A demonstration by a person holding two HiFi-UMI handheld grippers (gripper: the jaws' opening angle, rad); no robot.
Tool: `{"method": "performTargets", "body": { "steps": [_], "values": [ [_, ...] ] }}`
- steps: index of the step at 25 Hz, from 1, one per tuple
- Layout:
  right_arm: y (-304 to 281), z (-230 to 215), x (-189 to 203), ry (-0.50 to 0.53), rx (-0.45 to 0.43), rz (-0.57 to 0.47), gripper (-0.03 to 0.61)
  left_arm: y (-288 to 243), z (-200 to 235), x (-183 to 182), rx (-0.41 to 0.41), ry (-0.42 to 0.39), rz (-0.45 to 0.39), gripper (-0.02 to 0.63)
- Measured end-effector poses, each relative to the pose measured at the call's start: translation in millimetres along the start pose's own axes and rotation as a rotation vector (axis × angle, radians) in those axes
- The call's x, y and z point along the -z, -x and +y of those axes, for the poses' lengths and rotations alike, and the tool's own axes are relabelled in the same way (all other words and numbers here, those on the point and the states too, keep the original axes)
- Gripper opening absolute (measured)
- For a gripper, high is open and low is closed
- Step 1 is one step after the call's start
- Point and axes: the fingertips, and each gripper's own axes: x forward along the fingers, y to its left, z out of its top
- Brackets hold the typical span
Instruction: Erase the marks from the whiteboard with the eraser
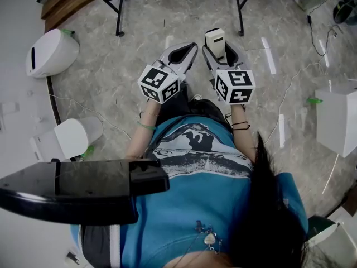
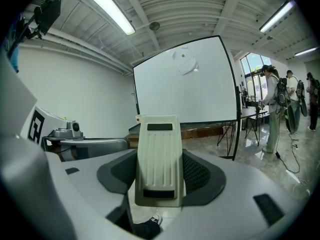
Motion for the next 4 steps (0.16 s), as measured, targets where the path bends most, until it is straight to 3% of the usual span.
{"method": "performTargets", "body": {
  "steps": [4],
  "values": [
    [1.9,-2.3,0.5,-0.001,0.001,0.004,0.262,-1.7,-3.3,-1.0,0.005,0.002,-0.002,0.003]
  ]
}}
